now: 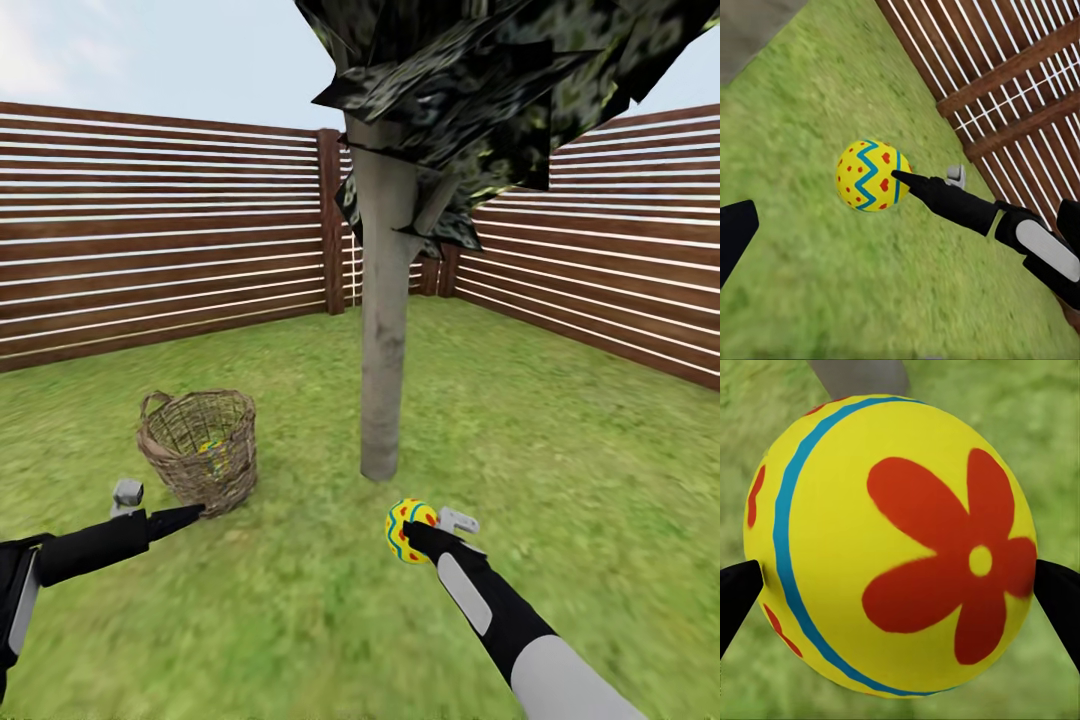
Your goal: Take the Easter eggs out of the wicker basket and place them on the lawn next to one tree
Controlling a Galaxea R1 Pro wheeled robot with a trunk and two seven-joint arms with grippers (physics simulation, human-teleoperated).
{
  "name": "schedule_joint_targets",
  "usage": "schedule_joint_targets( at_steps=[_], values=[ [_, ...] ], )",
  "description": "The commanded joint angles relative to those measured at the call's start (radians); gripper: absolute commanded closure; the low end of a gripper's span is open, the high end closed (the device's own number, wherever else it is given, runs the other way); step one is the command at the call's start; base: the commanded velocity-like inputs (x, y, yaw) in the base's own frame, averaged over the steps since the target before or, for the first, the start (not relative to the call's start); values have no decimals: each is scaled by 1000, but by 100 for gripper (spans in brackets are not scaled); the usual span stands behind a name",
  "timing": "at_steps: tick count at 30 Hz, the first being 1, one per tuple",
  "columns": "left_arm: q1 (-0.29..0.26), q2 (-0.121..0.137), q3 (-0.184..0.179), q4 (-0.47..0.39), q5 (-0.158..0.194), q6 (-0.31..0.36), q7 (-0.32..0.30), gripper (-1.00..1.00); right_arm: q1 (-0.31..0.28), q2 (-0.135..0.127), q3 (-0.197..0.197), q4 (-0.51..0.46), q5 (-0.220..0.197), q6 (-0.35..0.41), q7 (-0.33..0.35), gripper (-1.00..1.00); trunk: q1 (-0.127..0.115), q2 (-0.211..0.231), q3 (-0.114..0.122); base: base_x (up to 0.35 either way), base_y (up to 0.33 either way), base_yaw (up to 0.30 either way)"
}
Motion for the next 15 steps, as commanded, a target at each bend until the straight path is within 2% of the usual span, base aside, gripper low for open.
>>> schedule_joint_targets(
  at_steps=[1,15],
  values=[
    [-3,0,1,0,-2,11,-5,-100,-1,-1,3,-2,-7,3,-8,100,0,-1,-5,0,0,0],
    [-10,3,9,-3,8,11,-21,-100,-1,1,-9,-2,-18,10,-10,100,6,-4,-59,0,0,0]
  ],
)
